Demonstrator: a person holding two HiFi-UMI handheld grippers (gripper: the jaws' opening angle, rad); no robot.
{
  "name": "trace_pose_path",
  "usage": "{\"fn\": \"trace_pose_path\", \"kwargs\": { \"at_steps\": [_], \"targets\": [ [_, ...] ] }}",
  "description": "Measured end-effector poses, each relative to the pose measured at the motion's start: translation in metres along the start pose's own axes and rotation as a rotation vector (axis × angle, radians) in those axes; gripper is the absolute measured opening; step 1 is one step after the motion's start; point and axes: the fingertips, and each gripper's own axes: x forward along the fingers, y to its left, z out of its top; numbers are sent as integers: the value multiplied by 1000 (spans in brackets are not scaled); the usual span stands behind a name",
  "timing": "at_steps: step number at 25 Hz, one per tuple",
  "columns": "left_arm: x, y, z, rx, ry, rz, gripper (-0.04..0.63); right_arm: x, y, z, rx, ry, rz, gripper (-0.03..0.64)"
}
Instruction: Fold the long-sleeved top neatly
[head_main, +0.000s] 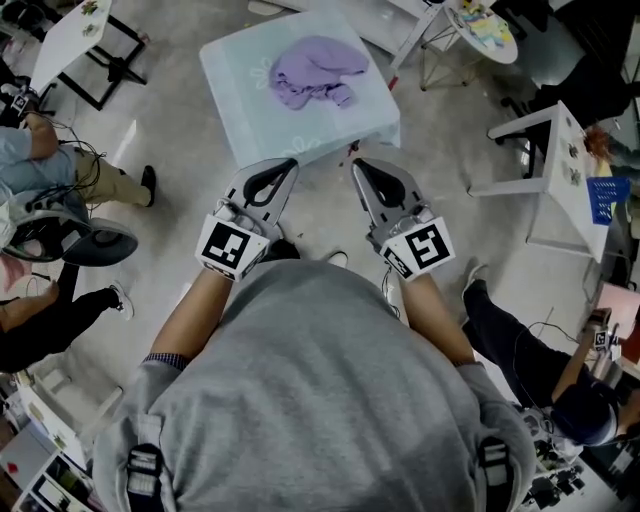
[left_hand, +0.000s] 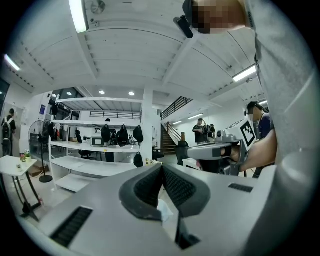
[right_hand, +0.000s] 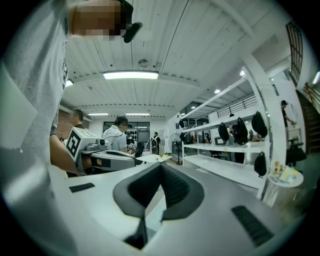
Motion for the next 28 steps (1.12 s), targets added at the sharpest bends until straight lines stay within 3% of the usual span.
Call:
{"fn": "trace_pose_path", "kwargs": {
  "at_steps": [10, 11, 13, 16, 18, 21, 26, 28],
  "targets": [
    [4, 11, -4, -1, -7, 7, 20, 5, -10, -6, 7, 22, -11, 15],
    [5, 13, -4, -3, -6, 4, 26, 7, -11, -7, 9, 28, -11, 44],
    [7, 17, 0, -6, -27, -5, 154, 12, -13, -6, 16, 36, -9, 121],
    [7, 23, 4, -3, -45, -22, 267, 20, -17, -6, 13, 39, -17, 298],
    [6, 30, 2, -6, -47, -17, 309, 26, -18, -8, 6, 46, -30, 369],
    [4, 41, 0, -25, -55, -2, 324, 33, -20, -12, 12, 59, -38, 415],
    [1, 60, -6, -26, 1, 2, 324, 50, -19, -17, 12, 83, -44, 439],
    [0, 69, -6, -29, -13, -7, 324, 59, -18, -19, 13, 93, -48, 440]
  ]
}}
